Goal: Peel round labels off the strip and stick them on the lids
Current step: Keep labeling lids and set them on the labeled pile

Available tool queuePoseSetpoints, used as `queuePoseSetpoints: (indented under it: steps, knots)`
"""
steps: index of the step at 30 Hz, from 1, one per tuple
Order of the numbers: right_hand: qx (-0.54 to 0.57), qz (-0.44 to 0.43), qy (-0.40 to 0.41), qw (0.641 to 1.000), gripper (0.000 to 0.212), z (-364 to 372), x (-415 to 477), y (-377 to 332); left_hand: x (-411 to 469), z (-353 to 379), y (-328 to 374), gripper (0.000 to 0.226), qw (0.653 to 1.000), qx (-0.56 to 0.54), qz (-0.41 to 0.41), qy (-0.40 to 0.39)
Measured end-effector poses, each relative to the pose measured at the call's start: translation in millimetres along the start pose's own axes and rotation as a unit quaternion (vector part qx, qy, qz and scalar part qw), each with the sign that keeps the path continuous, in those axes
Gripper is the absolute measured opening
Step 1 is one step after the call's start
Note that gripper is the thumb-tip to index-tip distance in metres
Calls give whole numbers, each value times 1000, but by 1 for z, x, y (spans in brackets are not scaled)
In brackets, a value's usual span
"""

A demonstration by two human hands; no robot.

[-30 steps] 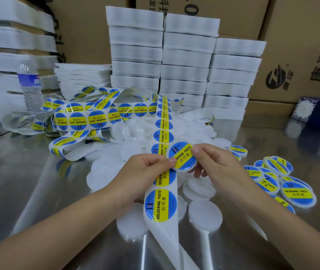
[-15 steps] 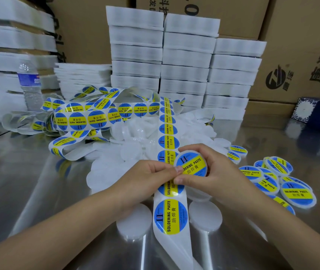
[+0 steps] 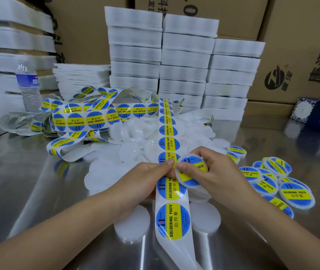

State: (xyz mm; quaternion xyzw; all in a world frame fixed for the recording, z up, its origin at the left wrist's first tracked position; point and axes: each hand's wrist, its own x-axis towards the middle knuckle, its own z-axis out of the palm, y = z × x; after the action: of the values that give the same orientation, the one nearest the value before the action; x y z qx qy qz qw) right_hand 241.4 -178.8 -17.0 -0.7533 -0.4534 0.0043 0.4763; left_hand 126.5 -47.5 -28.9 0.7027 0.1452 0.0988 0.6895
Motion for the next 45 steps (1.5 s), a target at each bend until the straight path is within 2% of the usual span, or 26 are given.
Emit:
queuePoseSetpoints:
  steps: [3,8,13,16,18,20,22,24,27,31,34,36,38,39,41,43,45]
  knots:
    - [10,2,6,1000,44,0,1,-1,1,0,-1,39,1000,13,-5,1]
    - [17,18,8,1000,51,0,1,-1,0,-1,-1,40,1000,25,-13,3]
    - [11,24,5,1000,40,-2,2,-1,2,-1,-1,39,1000,21,-15,5]
    - [-25,19,18,999,43,-9,5,0,0,0,1,32,1000,-1,-12,-2]
    - [-107,16,54,993,43,-20,10,6,-1,1,2,23,1000,-23,-5,-14]
    - [-252,33,62,965,38,-35,16,16,-2,0,3,17,999,-28,-3,-25]
    - [-405,68,50,911,30,-51,21,28,-3,-2,3,22,999,-24,0,-31]
    - [-494,111,66,860,23,-65,23,39,-2,-1,2,26,999,-22,5,-35]
    - [-490,213,107,839,34,-84,24,52,-1,-2,1,26,999,-19,7,-38]
    - [-445,360,98,814,45,-102,25,68,0,-4,1,31,999,-15,12,-35]
    - [-430,409,102,798,45,-110,24,74,1,-4,0,37,999,-12,12,-34]
    - [-455,406,108,785,45,-112,23,72,1,-4,0,37,999,-10,13,-30]
    - [-478,343,140,797,40,-110,22,64,0,-4,0,35,1000,-11,16,-24]
    - [-468,283,166,820,34,-106,23,57,1,-4,0,35,1000,-12,19,-18]
    - [-373,140,207,894,25,-90,23,41,1,-5,1,34,1000,-11,27,-1]
    - [-233,23,195,953,18,-66,19,21,2,-6,2,32,999,-9,34,24]
    - [-160,-64,128,977,7,-43,11,5,3,-7,3,31,998,-15,33,50]
